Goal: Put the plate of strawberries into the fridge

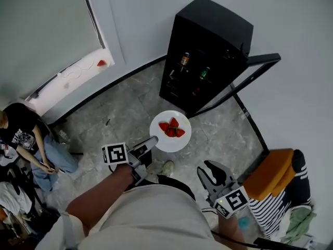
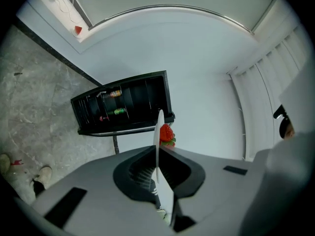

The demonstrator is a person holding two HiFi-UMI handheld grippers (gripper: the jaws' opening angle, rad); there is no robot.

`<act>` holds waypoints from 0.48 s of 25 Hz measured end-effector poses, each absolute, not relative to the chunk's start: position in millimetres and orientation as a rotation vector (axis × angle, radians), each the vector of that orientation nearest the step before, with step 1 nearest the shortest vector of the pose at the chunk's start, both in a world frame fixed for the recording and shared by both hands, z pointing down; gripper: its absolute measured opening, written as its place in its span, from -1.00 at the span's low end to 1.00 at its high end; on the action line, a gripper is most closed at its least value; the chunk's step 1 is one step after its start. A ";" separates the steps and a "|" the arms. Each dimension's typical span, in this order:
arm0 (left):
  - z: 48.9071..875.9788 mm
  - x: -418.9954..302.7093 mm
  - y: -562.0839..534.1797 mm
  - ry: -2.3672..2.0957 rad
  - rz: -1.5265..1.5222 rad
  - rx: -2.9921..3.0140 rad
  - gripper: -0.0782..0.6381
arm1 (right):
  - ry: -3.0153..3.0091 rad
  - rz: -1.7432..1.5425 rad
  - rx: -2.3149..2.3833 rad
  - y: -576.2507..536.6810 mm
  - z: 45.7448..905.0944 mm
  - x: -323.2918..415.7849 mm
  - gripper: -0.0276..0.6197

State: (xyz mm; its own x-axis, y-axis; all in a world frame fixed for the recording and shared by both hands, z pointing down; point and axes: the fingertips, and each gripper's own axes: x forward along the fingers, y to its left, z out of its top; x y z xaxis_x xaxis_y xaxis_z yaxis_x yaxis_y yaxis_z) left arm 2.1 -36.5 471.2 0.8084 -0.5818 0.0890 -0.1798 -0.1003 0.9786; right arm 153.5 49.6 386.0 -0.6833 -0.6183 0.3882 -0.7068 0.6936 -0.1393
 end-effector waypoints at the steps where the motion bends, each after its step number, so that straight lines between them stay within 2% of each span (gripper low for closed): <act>1: 472.2 10.5 -44.4 -0.620 -0.389 1.661 -0.71 | -2.595 0.401 1.030 42.3 387.1 164.8 -0.52; 5: 471.3 32.7 -74.3 -0.676 -0.477 1.627 -0.71 | -2.613 0.408 0.946 13.2 397.1 197.1 -0.52; 12: 482.3 59.6 -109.1 -0.717 -0.448 1.611 -0.71 | -2.620 0.436 0.929 -10.2 398.9 219.1 -0.52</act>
State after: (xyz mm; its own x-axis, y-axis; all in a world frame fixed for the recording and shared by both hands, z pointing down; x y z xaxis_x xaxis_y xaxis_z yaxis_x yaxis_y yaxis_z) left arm 59.6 -109.1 482.3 0.7309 -0.6736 0.1099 -0.1959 -0.0529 0.9792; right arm 219.1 -10.2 398.9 -0.7345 -0.5484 0.3996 -0.6483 0.7411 -0.1746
